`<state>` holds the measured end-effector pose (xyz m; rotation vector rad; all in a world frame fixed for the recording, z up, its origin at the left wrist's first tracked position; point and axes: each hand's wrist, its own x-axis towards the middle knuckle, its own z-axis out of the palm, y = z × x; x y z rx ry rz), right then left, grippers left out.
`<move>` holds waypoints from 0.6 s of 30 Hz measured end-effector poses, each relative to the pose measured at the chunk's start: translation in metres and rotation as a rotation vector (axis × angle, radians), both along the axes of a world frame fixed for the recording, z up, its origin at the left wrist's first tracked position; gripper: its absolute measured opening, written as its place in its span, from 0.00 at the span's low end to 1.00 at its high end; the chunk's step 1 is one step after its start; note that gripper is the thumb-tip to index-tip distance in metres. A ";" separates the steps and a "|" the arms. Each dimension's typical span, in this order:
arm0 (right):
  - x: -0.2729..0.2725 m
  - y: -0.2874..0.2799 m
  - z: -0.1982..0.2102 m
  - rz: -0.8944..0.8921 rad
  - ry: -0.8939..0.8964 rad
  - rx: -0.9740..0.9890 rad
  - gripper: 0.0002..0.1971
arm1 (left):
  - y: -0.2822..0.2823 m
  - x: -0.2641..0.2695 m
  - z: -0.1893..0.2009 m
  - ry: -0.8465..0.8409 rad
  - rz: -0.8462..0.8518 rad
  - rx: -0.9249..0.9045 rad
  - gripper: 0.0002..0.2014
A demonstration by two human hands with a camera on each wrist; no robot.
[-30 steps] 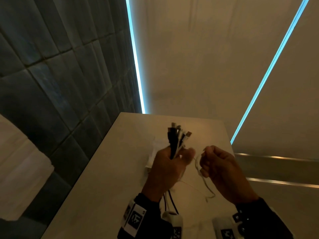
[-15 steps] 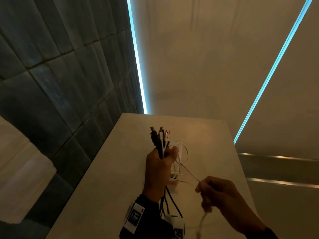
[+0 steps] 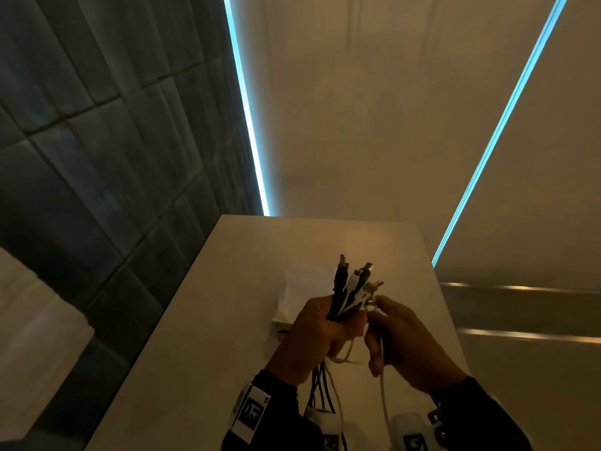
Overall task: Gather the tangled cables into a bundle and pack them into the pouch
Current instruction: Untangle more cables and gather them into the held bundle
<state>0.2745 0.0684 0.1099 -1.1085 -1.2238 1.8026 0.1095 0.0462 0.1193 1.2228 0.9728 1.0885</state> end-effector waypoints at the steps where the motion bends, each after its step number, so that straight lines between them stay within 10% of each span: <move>1: 0.001 0.001 -0.001 -0.012 -0.008 0.025 0.15 | 0.000 -0.001 -0.001 -0.030 0.018 -0.015 0.09; 12: 0.007 -0.004 0.000 -0.078 0.296 -0.030 0.05 | 0.003 -0.009 -0.007 -0.313 0.155 -0.212 0.19; 18: 0.016 -0.001 -0.006 -0.201 0.338 -0.062 0.05 | 0.002 -0.003 -0.005 -0.091 0.296 -0.131 0.13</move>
